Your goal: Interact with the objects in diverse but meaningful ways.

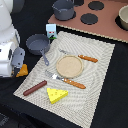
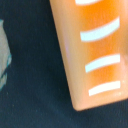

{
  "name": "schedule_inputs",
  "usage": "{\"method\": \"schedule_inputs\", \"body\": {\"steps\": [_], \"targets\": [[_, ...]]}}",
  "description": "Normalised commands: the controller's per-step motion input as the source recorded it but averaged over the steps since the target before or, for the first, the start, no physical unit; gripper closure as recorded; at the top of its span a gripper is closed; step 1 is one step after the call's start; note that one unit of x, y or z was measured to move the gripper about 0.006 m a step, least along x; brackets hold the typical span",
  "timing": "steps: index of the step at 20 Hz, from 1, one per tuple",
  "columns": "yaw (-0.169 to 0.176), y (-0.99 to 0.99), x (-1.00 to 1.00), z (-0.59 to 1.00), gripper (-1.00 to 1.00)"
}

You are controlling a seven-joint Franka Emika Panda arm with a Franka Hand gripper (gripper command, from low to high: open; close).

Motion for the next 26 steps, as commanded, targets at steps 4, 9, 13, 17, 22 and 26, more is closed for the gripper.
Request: {"method": "schedule_inputs", "body": {"steps": [4, 9, 13, 17, 22, 26], "targets": [[0.000, -0.08, 0.14, -0.25, -1.00], [0.000, -0.13, 0.03, -0.26, -1.00], [0.006, -0.15, -0.01, -0.19, -1.00], [0.013, -0.18, -0.08, -0.13, 1.00], [0.019, -0.13, -0.03, -0.12, 1.00], [0.025, -0.11, -0.03, -0.16, 1.00]]}}
